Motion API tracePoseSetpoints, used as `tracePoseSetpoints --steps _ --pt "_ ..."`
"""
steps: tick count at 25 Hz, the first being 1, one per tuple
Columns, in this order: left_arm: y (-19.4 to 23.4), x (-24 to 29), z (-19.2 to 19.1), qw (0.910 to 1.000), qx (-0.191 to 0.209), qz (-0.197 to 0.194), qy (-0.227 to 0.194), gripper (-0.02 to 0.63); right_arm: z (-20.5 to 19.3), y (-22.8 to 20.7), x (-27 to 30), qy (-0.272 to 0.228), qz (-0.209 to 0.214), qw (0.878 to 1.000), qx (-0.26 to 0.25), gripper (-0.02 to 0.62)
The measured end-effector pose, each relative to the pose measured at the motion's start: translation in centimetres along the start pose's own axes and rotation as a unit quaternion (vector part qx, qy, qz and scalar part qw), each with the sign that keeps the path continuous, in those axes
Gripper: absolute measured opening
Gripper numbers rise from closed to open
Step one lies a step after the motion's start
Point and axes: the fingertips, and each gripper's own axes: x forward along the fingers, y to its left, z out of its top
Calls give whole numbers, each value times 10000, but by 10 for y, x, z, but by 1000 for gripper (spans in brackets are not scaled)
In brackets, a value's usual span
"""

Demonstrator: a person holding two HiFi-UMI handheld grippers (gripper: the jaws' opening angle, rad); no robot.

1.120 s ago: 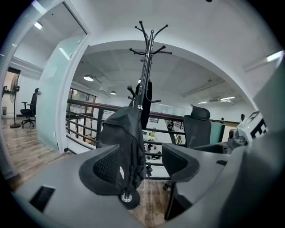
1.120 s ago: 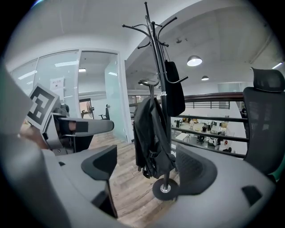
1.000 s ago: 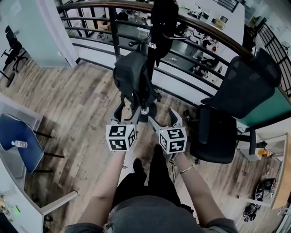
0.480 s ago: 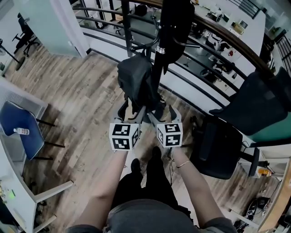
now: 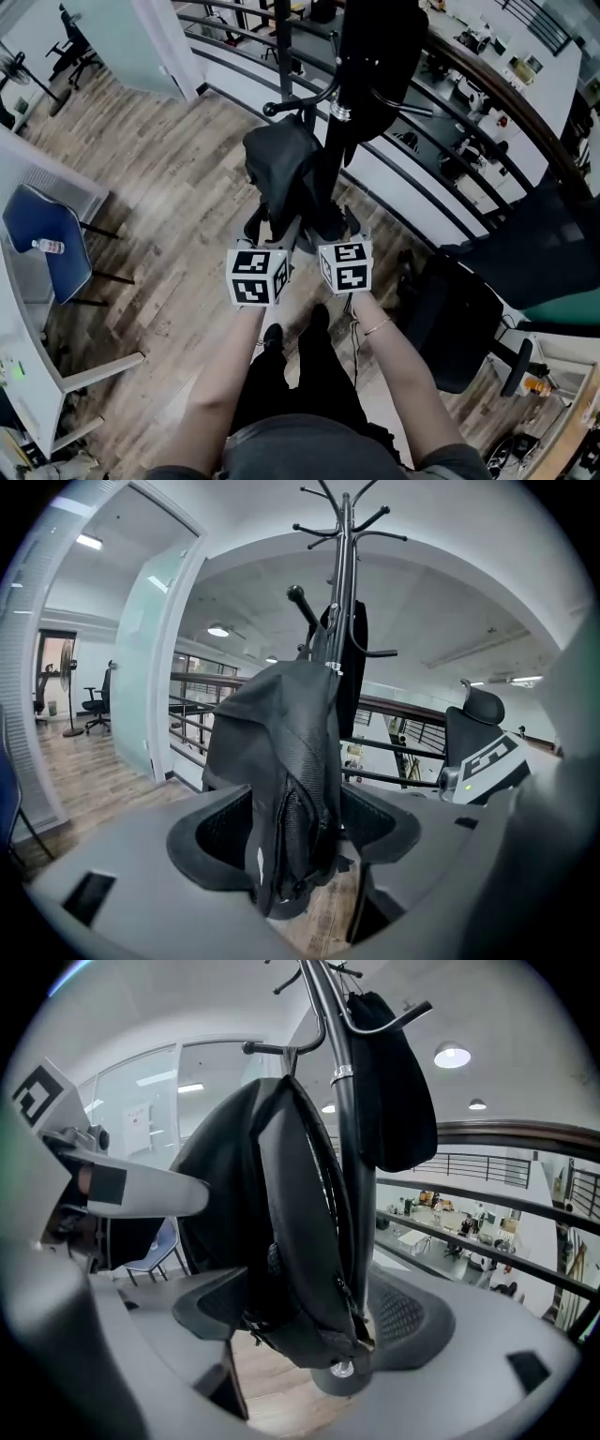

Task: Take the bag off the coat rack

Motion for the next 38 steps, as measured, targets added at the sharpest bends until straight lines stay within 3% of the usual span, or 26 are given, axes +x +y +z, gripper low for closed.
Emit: tracePoseSetpoints --steps 10,19,26,33,38 --pt "7 21 -1 9993 -206 289 107 282 -3 2 35 196 382 9986 -317 365" --pt "20 22 -7 9983 -370 410 167 276 -4 2 51 179 426 9982 -388 279" --pt "22 32 -5 9982 -440 411 52 147 0 6 60 222 386 9970 -636 218" --pt "23 32 -2 9993 -80 375 55 69 2 6 59 140 299 9962 -812 139" --pt "21 32 0 9998 5 130 122 44 3 6 55 200 271 9952 -916 99"
